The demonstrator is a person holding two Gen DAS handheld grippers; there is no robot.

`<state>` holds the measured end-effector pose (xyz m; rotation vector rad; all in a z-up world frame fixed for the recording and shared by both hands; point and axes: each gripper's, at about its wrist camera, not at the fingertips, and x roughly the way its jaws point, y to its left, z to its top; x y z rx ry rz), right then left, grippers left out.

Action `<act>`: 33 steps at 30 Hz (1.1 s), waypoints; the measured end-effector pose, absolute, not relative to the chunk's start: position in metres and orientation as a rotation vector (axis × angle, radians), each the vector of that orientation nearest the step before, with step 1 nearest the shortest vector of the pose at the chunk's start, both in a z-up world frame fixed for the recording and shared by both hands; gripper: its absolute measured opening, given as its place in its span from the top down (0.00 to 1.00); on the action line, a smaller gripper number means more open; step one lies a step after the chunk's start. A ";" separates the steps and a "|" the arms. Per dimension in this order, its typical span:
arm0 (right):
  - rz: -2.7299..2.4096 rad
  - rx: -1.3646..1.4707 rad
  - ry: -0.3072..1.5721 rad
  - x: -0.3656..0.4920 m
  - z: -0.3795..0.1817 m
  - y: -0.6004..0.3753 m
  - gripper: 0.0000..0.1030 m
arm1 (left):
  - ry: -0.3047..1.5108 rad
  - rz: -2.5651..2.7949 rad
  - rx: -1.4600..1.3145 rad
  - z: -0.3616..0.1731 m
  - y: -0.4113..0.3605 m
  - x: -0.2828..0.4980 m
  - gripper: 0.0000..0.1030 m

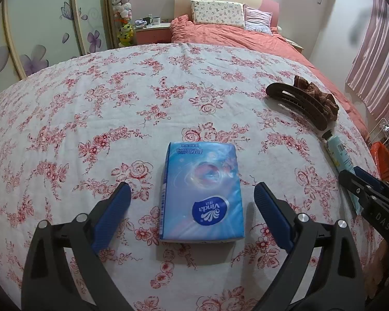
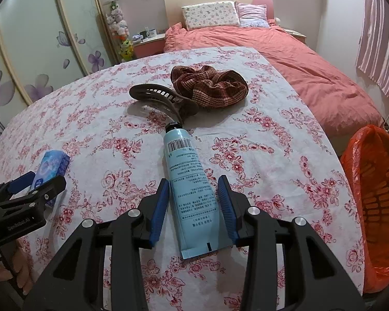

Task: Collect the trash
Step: 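Grasp the light-blue tube with the right tool while the left tool grasps the blue tissue pack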

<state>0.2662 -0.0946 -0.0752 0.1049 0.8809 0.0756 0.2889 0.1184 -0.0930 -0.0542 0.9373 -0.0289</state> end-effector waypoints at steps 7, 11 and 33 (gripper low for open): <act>0.080 0.113 0.880 0.265 -0.075 -0.095 0.61 | 0.936 -0.030 -0.057 -0.093 0.119 0.288 0.09; 0.068 0.079 0.880 0.267 -0.074 -0.093 0.61 | 0.927 -0.017 -0.038 -0.091 0.116 0.287 0.21; 0.099 0.135 0.856 0.267 -0.068 -0.097 0.72 | 0.913 -0.033 -0.030 -0.087 0.101 0.286 0.51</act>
